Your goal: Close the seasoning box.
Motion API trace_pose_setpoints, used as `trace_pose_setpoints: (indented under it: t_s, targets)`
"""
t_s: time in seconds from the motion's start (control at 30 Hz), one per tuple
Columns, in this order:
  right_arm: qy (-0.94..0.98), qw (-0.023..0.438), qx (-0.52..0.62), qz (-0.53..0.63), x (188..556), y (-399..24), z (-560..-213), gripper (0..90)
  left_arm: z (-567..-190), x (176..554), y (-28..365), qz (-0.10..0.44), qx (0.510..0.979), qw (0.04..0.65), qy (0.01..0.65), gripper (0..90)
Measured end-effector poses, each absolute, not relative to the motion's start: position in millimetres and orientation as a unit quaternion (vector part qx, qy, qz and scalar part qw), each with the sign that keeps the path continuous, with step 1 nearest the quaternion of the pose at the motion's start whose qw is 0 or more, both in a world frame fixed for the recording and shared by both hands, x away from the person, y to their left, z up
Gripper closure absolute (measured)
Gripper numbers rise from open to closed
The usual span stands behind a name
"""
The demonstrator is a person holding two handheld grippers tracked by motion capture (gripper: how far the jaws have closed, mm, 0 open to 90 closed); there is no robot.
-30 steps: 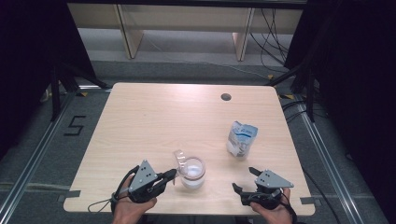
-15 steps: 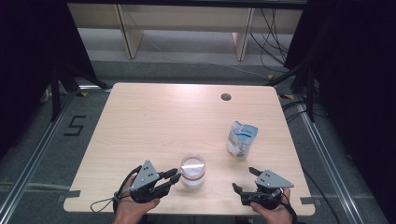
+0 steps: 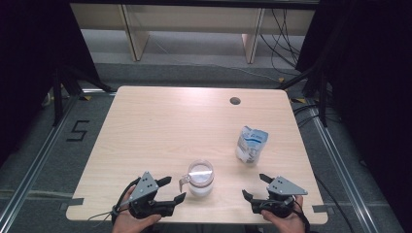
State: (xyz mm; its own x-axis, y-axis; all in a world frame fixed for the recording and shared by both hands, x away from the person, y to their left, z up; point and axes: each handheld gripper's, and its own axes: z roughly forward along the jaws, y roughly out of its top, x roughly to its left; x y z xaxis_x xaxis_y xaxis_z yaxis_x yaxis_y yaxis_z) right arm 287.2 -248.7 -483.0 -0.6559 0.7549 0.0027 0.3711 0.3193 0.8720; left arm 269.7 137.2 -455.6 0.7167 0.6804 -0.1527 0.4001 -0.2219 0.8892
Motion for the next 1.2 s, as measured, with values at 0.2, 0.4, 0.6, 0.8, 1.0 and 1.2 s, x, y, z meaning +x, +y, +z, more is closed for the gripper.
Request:
trace_pose_setpoints:
  t_s: [0.2,0.4,0.6,0.8,1.0,1.2]
  targets:
    - [0.784,0.211,0.359,0.460,284,-250,-483,17.4,-463,267,147,0.137,0.771,0.512,0.353,24.1]
    - [0.785,0.210,0.358,0.460,280,-253,-482,16.7,-469,265,156,0.134,0.766,0.509,0.369,22.4]
    - [0.783,0.209,0.365,0.458,276,-256,-483,16.0,-475,263,161,0.133,0.772,0.501,0.368,21.0]
    - [0.790,0.201,0.366,0.449,271,-257,-485,15.9,-481,260,161,0.130,0.772,0.494,0.378,20.2]
    - [0.797,0.185,0.371,0.440,267,-258,-487,15.7,-487,259,164,0.129,0.781,0.486,0.371,19.9]
    - [0.800,0.192,0.366,0.434,260,-259,-488,15.7,-492,257,165,0.129,0.782,0.481,0.374,19.8]
